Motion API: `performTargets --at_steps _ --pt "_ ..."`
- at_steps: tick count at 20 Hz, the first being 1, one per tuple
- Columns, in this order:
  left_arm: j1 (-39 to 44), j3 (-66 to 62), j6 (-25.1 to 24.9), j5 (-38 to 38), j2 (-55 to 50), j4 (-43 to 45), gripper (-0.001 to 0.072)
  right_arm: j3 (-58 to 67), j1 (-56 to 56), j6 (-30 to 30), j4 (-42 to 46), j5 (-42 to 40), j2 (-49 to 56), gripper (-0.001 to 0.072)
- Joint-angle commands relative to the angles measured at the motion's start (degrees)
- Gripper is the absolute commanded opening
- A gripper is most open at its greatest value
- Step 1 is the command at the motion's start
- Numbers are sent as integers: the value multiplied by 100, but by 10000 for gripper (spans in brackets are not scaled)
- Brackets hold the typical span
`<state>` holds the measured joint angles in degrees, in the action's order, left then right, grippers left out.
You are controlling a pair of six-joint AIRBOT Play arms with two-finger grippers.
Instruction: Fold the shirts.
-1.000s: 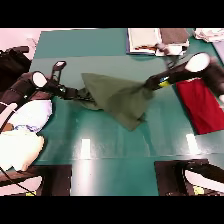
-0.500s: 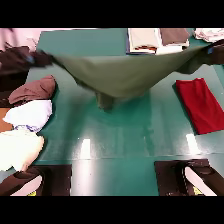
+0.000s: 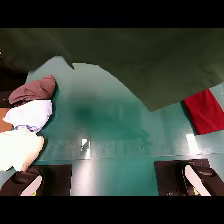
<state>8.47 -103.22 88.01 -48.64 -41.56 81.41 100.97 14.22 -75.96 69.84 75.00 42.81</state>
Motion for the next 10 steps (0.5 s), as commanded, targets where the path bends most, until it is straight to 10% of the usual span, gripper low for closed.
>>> performTargets --at_steps 1,10 --pt "-7 -350 -70 -315 111 50 29 769 199 -203 35 944 485 17" --pt "-4 -341 -151 -3189 -3547 -138 30 -72 -1233 -525 1276 1325 2739 16"
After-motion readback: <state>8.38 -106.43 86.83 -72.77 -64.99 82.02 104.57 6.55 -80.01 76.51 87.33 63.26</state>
